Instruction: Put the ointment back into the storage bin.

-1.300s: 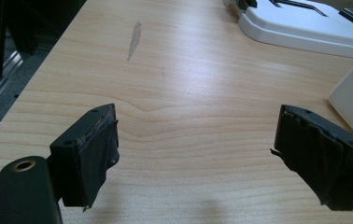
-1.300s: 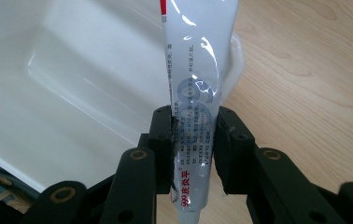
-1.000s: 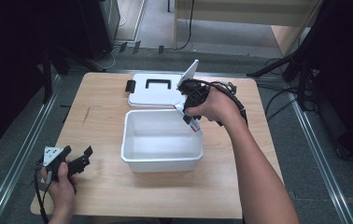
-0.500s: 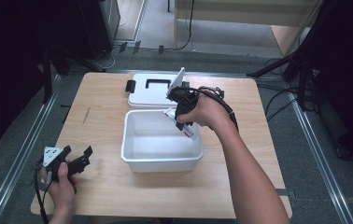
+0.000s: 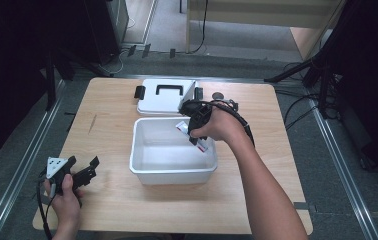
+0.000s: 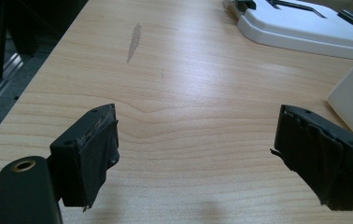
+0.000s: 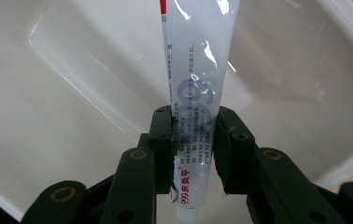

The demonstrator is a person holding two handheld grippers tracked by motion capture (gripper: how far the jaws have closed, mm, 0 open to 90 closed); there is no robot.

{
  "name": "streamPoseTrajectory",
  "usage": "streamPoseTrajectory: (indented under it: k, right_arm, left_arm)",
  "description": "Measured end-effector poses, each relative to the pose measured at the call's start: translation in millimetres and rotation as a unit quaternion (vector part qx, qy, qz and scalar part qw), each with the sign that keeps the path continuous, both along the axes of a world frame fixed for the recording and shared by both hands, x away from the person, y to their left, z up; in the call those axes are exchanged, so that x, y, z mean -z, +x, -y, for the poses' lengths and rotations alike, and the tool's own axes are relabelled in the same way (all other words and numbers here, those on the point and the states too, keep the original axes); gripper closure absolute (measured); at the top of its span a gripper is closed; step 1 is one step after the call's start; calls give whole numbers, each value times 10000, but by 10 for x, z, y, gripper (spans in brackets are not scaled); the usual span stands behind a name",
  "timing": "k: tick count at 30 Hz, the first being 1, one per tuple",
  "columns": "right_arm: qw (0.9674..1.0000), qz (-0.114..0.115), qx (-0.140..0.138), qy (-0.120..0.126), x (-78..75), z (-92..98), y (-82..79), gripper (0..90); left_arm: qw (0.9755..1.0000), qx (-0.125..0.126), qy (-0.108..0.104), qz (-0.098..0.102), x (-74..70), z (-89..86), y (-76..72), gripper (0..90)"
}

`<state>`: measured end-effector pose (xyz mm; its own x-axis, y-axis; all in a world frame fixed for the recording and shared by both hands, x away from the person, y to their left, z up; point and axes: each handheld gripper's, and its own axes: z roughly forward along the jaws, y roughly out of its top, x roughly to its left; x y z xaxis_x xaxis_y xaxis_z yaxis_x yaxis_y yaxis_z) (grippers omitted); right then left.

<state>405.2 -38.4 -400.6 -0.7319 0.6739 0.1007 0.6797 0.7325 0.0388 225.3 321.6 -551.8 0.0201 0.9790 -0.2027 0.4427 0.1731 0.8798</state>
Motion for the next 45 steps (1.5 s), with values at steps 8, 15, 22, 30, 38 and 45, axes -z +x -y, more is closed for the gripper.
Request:
streamPoseTrajectory:
  k: [8, 15, 22, 30, 38, 45]
  right_arm:
    - [10000, 13, -38, 12, 149, -15, -1, 714]
    - [9996, 196, -193, -10, 253, -29, -24, 713]
    - [9988, 366, -312, -128, 372, -48, -56, 712]
    - [9950, 746, -650, -96, 473, -54, -83, 709]
    - [9923, 971, -767, -36, 556, -59, -106, 706]
    - [9902, 1052, -918, 0, 572, -58, -116, 681]
  left_arm:
    - [10000, -1, -13, 3, 0, 0, -1, 142]
    - [10000, 11, 6, -26, 0, -3, 1, 142]
    - [10000, 22, -11, -11, 1, -10, 2, 142]
    - [10000, 17, -28, -21, 1, -10, 4, 142]
    - [10000, 27, -11, -19, 1, -8, 4, 142]
    - [10000, 29, -20, -26, 1, -9, 5, 142]
